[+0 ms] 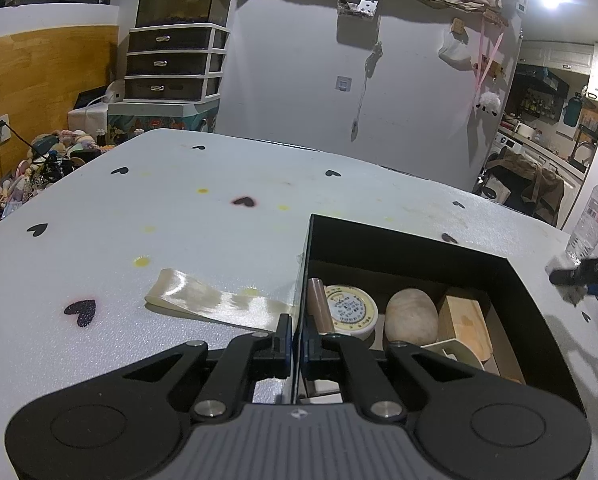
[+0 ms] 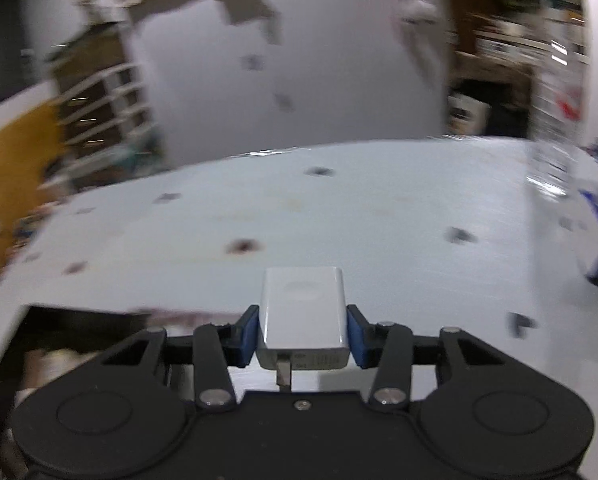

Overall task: Organize rigid objects
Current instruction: 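Lower the charger into the black box and release it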

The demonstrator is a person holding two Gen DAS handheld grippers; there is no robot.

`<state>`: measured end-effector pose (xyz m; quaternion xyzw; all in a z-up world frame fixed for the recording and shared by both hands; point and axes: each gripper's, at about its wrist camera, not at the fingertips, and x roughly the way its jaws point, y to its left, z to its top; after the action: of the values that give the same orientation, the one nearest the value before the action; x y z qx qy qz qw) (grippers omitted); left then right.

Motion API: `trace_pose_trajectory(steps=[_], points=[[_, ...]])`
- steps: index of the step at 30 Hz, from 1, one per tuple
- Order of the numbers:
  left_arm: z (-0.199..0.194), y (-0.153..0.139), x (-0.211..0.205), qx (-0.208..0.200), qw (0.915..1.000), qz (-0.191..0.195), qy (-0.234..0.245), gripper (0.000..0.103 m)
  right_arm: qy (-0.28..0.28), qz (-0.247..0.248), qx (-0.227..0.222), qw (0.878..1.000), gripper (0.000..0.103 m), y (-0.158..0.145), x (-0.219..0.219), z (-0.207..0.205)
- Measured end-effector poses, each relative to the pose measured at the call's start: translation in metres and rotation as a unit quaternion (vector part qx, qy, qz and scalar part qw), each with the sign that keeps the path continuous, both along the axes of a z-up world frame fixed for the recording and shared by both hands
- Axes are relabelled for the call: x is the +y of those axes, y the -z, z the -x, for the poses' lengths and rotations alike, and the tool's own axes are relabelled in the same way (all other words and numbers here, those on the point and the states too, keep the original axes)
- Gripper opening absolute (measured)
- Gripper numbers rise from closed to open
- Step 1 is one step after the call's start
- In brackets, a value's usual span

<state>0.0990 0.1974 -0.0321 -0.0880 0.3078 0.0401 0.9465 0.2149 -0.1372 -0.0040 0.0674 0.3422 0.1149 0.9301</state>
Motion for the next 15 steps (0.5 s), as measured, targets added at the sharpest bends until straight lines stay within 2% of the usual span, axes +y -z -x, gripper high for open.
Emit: trace_pose_trajectory(steps=[7,15], points=[[-0.001,0.001,0.000,-0.001,1.0000,0.003,-0.001,0.004,-0.131,-0.011,-0.020,0.991,0.046,-0.023,0.063,0.029],[0.000,0.001,0.000,-0.001,1.0000,0.003,0.000,0.005,-0.188,0.002,0.022,0.982,0.046,-0.016,0.127,0.021]])
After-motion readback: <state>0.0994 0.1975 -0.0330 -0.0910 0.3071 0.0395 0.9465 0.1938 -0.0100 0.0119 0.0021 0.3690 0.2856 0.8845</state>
